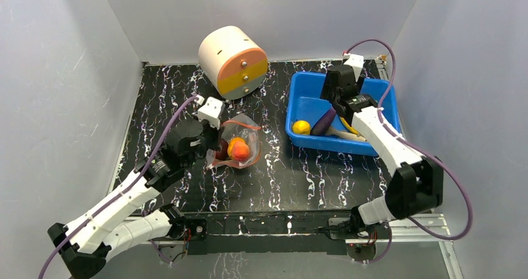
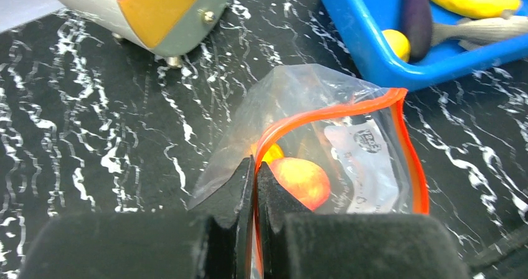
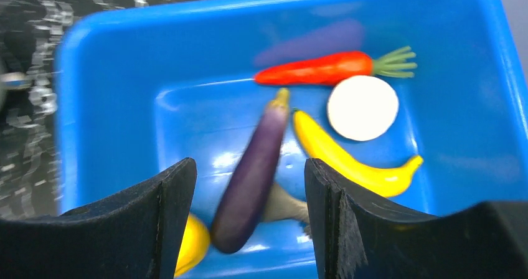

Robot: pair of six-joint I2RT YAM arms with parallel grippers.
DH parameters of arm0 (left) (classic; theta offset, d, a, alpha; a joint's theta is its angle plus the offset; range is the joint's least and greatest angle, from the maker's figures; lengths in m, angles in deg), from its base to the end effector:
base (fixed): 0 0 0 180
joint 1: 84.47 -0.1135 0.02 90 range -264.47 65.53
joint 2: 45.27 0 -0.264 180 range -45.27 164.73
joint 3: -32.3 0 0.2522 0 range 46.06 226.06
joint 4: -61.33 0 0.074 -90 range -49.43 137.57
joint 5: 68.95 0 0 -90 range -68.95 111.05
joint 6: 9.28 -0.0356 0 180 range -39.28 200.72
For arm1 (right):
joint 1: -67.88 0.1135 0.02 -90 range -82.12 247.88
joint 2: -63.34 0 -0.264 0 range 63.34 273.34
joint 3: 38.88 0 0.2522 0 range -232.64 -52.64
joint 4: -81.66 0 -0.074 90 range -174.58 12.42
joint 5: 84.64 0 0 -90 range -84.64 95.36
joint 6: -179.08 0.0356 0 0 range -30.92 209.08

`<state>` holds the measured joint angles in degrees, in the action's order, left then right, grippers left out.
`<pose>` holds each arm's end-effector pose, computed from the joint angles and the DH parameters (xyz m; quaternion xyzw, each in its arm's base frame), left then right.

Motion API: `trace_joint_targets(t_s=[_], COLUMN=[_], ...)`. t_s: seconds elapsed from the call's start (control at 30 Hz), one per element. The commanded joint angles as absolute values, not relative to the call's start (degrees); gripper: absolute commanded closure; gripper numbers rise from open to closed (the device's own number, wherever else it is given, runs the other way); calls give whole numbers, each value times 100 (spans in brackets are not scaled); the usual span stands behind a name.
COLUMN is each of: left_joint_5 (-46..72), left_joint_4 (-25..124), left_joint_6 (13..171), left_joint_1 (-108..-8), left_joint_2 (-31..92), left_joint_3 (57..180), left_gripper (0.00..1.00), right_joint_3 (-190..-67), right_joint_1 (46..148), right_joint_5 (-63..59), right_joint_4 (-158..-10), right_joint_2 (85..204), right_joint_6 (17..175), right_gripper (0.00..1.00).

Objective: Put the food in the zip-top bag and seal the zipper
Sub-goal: Place the fake fruit in the zipper food storage bag, then pick up the fake fruit from the bin.

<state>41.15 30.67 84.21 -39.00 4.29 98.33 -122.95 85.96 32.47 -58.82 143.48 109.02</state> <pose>0.1453 -0.1303 0.3596 0.1782 0.7638 -0.1254 0.6076 0.3020 0.0815 0.3294 0.1212 0.8628 -0.0523 0.4881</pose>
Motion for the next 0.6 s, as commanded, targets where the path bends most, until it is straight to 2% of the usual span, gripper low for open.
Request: trace_joint_targets(t_s=[0.0, 0.1, 0.27, 0.57], left_joint_5=[3395, 3170, 3294, 3235], left_joint_4=[3130, 3282, 3155, 3207], left_joint_6=[8720, 8712, 8549, 8506], left_joint_1=[-3930, -3930, -3930, -3930], left_joint_2=[-171, -480, -545, -755], left_joint_3=[9437, 8968, 9008, 8895], left_gripper=[100, 100, 100, 100], right_joint_3=[-12027, -12049, -12397, -12563], right_joint_1=[8139, 7923, 7781, 7667], right_joint_5=[3767, 3922, 4599, 4875], right_joint_4=[-6799, -7088, -6908, -7024], right_joint_2=[14792, 15264, 15994, 16744], right_joint_6=[10648, 10649, 10565, 10386], right_gripper=[37, 37, 37, 28])
